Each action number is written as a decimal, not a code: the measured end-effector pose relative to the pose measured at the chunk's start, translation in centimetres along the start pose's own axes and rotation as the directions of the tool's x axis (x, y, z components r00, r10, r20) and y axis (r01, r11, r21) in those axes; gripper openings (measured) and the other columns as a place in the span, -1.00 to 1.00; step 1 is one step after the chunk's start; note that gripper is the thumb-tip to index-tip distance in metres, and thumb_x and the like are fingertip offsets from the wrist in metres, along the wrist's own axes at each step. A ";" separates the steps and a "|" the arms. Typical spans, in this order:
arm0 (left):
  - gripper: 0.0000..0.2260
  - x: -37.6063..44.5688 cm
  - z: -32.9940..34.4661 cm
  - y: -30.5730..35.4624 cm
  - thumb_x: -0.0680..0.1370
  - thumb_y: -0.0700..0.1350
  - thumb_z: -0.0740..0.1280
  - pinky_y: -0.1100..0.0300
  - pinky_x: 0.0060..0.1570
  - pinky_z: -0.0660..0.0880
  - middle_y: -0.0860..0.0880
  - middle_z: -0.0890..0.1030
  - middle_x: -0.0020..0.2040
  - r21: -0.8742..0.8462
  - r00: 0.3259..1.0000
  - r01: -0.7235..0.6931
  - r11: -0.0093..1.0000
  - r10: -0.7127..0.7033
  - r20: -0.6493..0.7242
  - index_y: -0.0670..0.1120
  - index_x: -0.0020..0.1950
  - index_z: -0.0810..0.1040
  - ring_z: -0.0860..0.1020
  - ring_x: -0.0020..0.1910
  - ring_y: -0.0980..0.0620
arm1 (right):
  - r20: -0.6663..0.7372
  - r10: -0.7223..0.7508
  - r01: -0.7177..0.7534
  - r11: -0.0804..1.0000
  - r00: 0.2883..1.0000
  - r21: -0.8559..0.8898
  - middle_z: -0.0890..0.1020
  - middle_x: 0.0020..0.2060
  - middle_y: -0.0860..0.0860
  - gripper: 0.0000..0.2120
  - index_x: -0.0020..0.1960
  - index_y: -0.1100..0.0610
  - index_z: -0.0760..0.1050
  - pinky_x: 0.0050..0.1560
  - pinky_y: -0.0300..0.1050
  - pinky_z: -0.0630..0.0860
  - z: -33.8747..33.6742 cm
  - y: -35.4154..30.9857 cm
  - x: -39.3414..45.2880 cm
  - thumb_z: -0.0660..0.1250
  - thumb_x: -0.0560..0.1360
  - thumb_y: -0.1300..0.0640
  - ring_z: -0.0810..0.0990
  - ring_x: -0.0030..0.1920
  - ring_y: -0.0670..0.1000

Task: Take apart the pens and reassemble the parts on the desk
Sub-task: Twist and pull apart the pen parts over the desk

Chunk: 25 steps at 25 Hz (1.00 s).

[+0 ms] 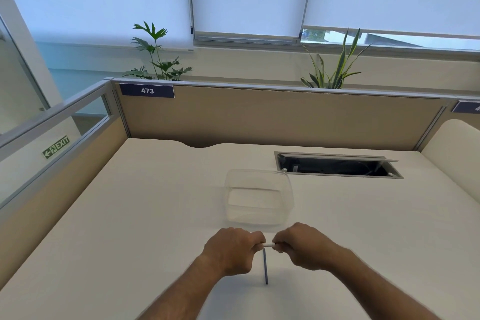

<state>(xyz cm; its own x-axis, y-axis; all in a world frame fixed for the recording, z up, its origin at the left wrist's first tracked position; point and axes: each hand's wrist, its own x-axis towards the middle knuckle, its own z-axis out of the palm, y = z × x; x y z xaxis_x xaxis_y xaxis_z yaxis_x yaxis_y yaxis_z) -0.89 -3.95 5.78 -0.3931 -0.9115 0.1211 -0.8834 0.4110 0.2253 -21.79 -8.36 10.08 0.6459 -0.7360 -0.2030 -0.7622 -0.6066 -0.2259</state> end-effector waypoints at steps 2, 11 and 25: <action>-0.79 0.1 -0.1 0.2 0.61 0.13 0.11 0.07 -0.29 0.50 -0.03 0.66 -0.17 -0.020 1.000 -0.005 1.000 0.005 -0.013 0.08 0.10 0.45 0.55 -0.29 -0.11 | -0.084 0.016 -0.019 0.999 0.996 -0.032 0.72 -0.13 -0.03 -0.86 0.02 0.01 0.64 -0.23 -0.15 0.43 0.1 -0.2 0.1 0.31 0.55 0.05 0.55 -0.17 0.01; -0.73 0.5 -0.2 0.2 0.64 0.12 0.12 0.09 -0.27 0.46 0.00 0.62 -0.08 0.047 0.999 -0.008 0.999 0.010 -0.045 0.00 0.03 0.53 0.58 -0.18 -0.10 | 0.029 0.057 -0.060 0.991 0.998 0.123 0.60 0.18 -0.11 -0.56 0.34 -0.04 0.39 0.03 -0.08 0.52 -0.1 -0.7 0.0 0.35 0.52 -0.14 0.58 0.06 0.01; -0.80 0.5 -0.8 0.9 0.63 -0.04 0.16 0.05 -0.25 0.51 -0.02 0.68 -0.09 0.019 1.000 -0.015 1.000 0.015 0.007 0.13 0.21 0.47 0.58 -0.19 -0.14 | -0.204 -0.021 0.006 0.997 0.979 -0.072 0.72 -0.22 0.01 -0.85 -0.02 -0.01 0.66 -0.31 -0.16 0.28 0.6 -0.6 0.2 0.31 0.53 0.06 0.42 -0.30 0.05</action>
<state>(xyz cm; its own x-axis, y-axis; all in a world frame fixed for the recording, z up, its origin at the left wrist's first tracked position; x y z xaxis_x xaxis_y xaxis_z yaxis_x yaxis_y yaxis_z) -1.68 -3.98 6.77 -0.4081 -0.9053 0.1175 -0.8821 0.4242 0.2047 -21.19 -7.97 9.63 0.6392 -0.7690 0.0004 -0.7594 -0.6313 -0.1576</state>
